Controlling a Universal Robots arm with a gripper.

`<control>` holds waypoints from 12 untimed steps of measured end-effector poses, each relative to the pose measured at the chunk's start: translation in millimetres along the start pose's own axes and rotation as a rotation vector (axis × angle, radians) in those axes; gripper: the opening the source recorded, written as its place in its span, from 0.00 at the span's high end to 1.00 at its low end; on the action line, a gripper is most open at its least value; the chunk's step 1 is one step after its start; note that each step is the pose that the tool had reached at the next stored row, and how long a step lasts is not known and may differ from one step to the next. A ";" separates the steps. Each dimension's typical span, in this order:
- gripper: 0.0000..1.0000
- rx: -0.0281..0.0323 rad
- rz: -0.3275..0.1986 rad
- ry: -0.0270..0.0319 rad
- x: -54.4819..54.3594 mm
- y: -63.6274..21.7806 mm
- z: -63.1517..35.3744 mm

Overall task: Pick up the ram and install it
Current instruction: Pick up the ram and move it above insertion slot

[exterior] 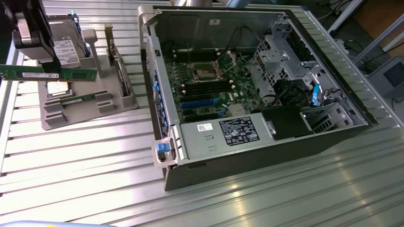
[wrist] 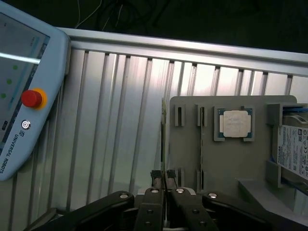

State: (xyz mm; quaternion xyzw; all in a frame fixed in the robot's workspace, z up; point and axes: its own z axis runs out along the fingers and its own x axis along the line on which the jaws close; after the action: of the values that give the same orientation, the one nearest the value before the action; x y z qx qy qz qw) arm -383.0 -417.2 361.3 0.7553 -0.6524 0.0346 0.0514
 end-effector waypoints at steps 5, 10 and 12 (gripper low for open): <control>0.88 -0.0013 0.000 0.0091 0.7 0.2 -5.6; 0.88 -0.0029 0.000 0.0201 1.3 0.4 -11.2; 0.88 -0.0038 0.000 0.0259 1.7 0.4 -14.2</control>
State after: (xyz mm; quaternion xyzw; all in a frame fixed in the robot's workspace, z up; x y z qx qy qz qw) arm -383.0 -417.2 375.6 0.7546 -0.6519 0.0432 0.0612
